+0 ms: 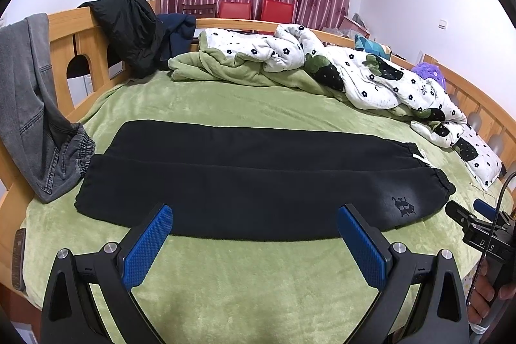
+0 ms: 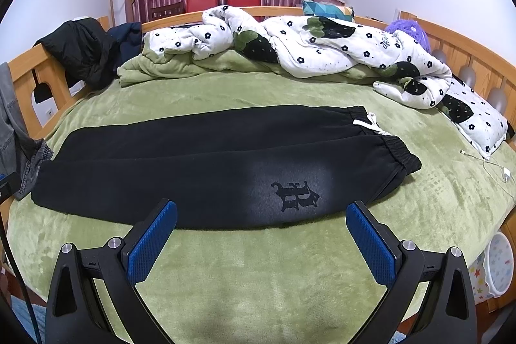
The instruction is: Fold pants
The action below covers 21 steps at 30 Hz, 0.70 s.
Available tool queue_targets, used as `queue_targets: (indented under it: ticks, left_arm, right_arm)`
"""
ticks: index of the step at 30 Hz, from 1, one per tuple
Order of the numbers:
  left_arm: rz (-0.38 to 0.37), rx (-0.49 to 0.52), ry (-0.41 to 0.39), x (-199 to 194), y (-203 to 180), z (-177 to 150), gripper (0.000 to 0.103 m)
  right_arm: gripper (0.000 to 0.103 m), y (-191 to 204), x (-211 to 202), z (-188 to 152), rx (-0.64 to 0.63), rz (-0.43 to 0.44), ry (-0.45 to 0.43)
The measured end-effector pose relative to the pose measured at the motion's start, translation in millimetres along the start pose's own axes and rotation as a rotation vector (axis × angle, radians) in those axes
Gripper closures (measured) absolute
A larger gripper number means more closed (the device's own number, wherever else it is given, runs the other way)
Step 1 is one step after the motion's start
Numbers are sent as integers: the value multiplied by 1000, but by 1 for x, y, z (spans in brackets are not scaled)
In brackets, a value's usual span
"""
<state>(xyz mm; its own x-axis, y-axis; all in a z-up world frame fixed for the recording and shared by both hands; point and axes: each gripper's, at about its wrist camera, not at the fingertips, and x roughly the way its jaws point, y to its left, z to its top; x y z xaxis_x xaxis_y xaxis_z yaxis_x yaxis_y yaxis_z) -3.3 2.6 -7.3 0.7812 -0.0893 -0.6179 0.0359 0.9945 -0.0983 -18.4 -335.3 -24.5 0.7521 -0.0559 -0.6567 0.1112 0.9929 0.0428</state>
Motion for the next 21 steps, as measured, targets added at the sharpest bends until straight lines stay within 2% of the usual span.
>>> queue_targets:
  ticks: [11,21]
  left_arm:
    - [-2,0,2,0,1,0,0]
    - [-6,-15,8,-1,-2,1,0]
  right_arm:
    - [0,1,0,0,-3,1,2]
    - [0,-2,-2,-1,27,-38,-8]
